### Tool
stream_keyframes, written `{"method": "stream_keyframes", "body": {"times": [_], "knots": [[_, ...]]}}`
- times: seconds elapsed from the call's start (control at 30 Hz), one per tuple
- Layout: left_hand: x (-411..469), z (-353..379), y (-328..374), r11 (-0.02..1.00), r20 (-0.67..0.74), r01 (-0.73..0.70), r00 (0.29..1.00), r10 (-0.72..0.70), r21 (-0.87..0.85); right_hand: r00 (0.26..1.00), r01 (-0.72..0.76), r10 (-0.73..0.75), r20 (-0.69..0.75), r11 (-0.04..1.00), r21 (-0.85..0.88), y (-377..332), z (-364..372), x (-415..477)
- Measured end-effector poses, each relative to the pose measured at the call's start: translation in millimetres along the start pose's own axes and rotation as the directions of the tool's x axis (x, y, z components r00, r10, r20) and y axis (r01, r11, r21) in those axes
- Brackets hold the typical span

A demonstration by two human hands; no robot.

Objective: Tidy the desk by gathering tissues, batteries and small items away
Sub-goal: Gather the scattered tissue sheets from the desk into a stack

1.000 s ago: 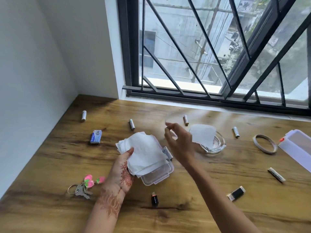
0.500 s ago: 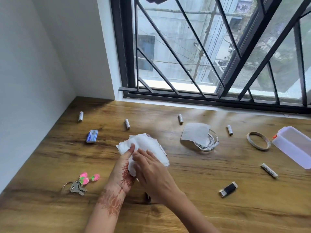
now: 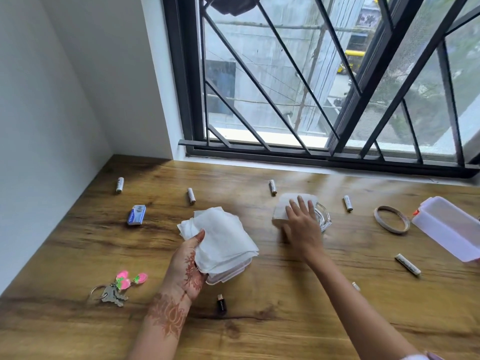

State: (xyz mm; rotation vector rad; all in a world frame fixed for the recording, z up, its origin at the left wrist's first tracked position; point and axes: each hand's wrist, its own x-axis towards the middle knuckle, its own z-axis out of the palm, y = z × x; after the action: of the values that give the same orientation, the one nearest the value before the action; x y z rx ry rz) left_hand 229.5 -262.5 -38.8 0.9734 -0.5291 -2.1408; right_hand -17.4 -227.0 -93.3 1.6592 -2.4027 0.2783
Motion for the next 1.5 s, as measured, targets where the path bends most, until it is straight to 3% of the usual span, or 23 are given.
{"method": "stream_keyframes", "body": {"times": [0.1,0.2,0.33,0.43,0.5,0.67,0.77,0.9,1.07,1.27,1.5], "knots": [[0.8,0.7,-0.2,1.0,0.003,0.0,1.0,0.0,0.008,0.999,-0.025,0.026,-0.036,1.0,0.017,4.9,3.4,-0.5],[2.3,0.7,-0.5,1.0,0.0,0.007,1.0,-0.007,0.009,0.991,-0.074,0.094,-0.094,0.977,0.198,6.1,3.5,-1.2],[2.6,0.1,-2.2,1.0,-0.009,0.0,1.0,0.0,-0.001,0.961,-0.214,0.272,-0.053,0.851,0.48,-13.2,-20.8,1.7],[3.2,-1.5,-5.2,1.0,-0.015,0.004,1.0,-0.004,-0.005,0.942,-0.236,0.333,-0.044,0.749,0.619,-42.8,-54.4,-0.9],[3.4,-1.9,-7.9,1.0,-0.006,0.002,1.0,-0.002,0.008,0.948,-0.23,0.315,-0.029,0.748,0.623,-66.8,-76.4,-6.3],[3.6,-1.2,-11.7,1.0,0.017,-0.005,1.0,0.005,-0.001,0.985,-0.151,0.17,0.003,0.864,0.481,-130.4,-100.4,-32.3],[-3.3,2.4,-11.8,0.998,0.046,0.025,0.999,-0.023,-0.053,0.989,-0.119,0.073,0.127,0.906,0.407,-163.1,-100.0,-45.6],[-17.1,1.6,-9.4,0.999,0.097,0.006,0.995,-0.003,-0.031,0.939,-0.199,0.025,0.343,0.853,0.482,-186.8,-99.2,-53.5],[-24.8,-8.2,-7.4,1.0,0.19,0.01,0.982,-0.011,0.006,0.913,-0.197,-0.074,0.402,0.782,0.592,-189.2,-118.4,-64.3],[-15.8,-18.0,-6.8,0.997,0.179,0.053,0.982,-0.061,0.049,0.918,-0.351,0.067,0.391,0.596,0.722,-184.2,-118.6,-71.8],[-9.4,-7.9,-19.1,0.99,0.199,0.137,0.97,-0.143,0.042,0.925,-0.369,0.271,0.265,0.487,0.792,-156.9,-124.9,-87.1]]}}
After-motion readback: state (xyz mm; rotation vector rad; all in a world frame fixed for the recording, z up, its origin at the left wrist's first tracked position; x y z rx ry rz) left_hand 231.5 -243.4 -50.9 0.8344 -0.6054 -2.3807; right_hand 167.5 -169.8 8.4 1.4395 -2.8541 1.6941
